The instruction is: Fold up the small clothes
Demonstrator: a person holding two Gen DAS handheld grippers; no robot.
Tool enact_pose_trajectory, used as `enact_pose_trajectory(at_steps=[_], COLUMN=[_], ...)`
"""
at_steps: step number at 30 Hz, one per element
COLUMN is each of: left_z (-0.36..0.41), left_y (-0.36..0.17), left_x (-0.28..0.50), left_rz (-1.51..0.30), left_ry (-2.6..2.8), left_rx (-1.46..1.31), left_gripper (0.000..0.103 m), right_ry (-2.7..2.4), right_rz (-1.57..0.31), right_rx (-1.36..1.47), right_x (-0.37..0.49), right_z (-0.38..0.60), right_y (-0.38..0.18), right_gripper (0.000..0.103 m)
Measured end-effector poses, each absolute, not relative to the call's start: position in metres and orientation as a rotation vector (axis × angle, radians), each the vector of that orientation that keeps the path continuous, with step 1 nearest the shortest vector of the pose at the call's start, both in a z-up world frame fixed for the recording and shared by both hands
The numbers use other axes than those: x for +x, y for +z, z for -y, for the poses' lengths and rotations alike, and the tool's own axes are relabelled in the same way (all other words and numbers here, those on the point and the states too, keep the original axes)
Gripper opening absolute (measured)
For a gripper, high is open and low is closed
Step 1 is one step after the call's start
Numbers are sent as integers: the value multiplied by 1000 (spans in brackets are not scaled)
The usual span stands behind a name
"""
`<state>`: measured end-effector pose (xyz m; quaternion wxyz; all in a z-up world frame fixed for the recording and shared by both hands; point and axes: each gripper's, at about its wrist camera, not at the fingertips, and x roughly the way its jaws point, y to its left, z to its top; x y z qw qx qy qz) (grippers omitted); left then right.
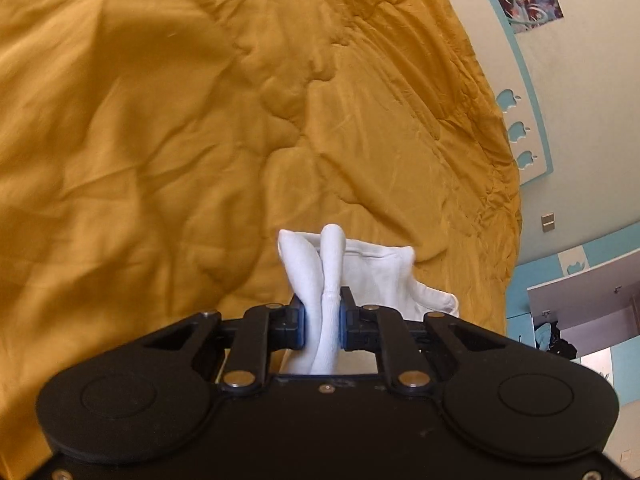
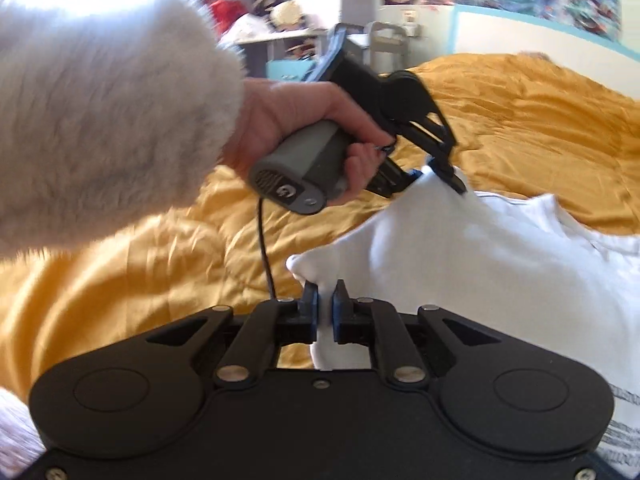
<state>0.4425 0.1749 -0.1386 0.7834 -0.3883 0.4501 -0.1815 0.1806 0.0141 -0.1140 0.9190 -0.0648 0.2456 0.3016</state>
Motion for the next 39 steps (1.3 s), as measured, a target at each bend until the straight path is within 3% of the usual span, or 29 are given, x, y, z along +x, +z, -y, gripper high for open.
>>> enact_pose_trajectory(at_steps=[9, 17, 29, 36, 37, 39], left_z=[-85, 45, 239, 282, 285, 291], left_y=[-55, -18, -63, -94, -96, -96], left_x=[448, 452, 456, 458, 458, 459], left_rz=[-956, -937, -1061, -1113, -1116, -1114], left_ry=[-415, -501, -659, -657, -664, -717], left_rx=[-696, -592, -355, -256, -252, -302], left_gripper=[12, 12, 12, 13, 17, 20], right_ry=[437, 224, -156, -287, -314, -377], right_rz=[-500, -430, -473, -565, -576, -598], right_rx=[234, 429, 682, 804, 814, 834], right_x=[177, 152, 121, 111, 107, 103], right_z=[83, 190, 294, 309, 312, 314], right_y=[-68, -44, -78, -105, -108, -113], right_gripper=[5, 5, 5, 6, 6, 12])
